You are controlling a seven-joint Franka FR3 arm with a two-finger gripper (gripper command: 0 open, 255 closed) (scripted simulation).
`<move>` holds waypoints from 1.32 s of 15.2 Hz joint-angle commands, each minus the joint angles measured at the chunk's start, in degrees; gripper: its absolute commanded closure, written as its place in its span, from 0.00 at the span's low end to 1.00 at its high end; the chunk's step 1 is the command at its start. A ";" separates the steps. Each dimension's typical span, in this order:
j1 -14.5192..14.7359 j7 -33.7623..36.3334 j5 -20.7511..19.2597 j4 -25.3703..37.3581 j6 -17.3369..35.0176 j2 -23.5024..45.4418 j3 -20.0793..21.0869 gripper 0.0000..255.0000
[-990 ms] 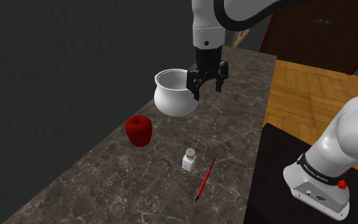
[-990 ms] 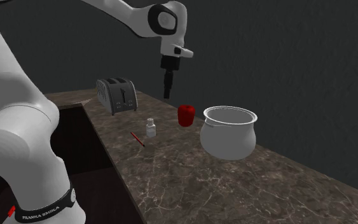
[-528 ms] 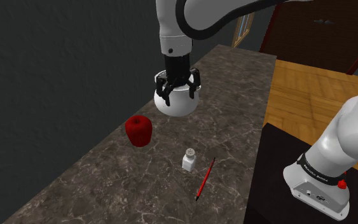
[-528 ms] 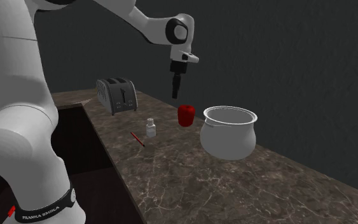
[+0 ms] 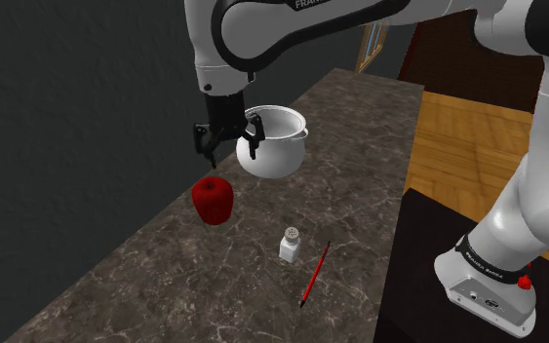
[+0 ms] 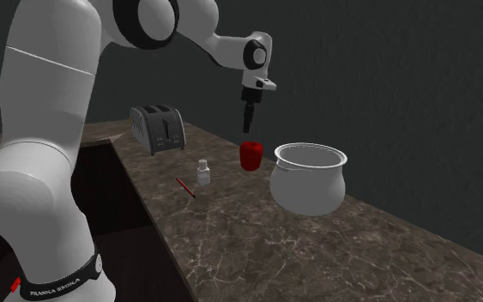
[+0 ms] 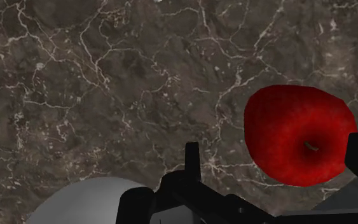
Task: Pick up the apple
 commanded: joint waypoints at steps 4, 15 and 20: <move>5.28 4.50 -3.34 17.06 -3.70 12.79 -1.15 0.00; 4.98 4.35 -3.62 12.36 1.70 13.61 -1.49 1.00; 5.02 4.38 -3.63 12.41 1.69 13.64 -1.49 1.00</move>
